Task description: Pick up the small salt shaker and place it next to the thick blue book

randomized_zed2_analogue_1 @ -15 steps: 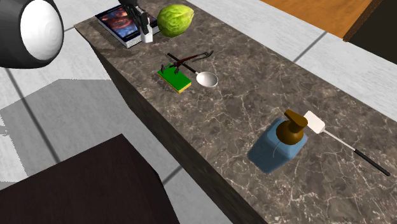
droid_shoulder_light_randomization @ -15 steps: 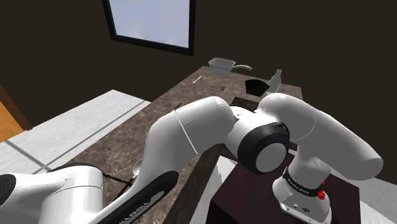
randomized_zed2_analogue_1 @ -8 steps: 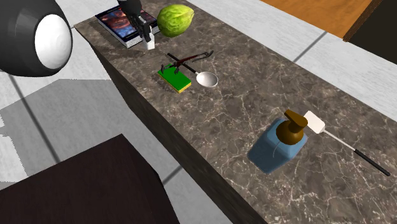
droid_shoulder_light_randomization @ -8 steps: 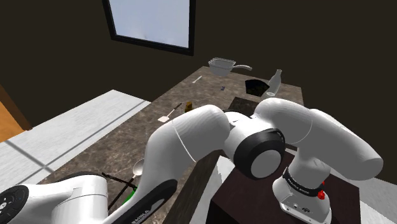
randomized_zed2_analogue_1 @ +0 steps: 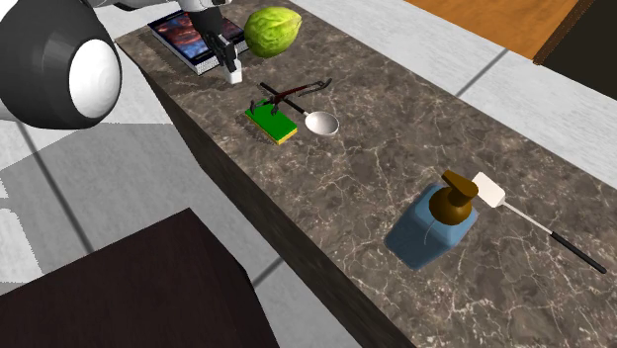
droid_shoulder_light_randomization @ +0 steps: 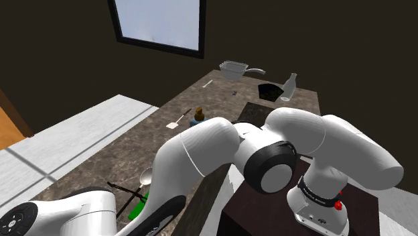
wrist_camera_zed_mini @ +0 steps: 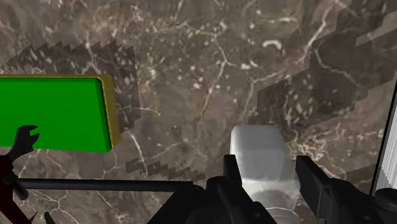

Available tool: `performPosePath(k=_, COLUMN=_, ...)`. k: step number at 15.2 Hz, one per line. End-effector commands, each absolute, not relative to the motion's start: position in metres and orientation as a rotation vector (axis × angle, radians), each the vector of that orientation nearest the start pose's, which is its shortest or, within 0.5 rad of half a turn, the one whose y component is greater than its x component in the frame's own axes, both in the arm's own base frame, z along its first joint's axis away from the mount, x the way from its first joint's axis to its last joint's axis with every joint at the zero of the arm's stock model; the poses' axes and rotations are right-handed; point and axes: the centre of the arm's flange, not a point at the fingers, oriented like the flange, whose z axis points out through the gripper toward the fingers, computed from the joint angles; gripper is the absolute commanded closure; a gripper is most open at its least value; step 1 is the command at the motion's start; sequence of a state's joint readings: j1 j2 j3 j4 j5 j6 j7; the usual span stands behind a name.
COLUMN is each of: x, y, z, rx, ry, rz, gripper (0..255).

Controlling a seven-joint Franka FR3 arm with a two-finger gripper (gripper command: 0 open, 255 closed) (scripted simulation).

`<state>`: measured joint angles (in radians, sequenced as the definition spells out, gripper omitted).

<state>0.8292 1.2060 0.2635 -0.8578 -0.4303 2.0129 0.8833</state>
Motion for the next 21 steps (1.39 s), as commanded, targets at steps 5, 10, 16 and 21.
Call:
performPosePath(k=5, x=0.461, y=0.641, z=0.161, rx=-3.213, ry=-0.381, rz=-0.164, gripper=0)
performPosePath(k=10, x=0.459, y=0.642, z=0.174, rx=-3.213, ry=-0.381, rz=-0.164, gripper=0)
performPosePath(k=16, x=0.455, y=0.645, z=0.211, rx=-3.213, ry=-0.381, rz=-0.164, gripper=0)
performPosePath(k=21, x=0.455, y=0.645, z=0.211, rx=-3.213, ry=-0.381, rz=-0.164, gripper=0)
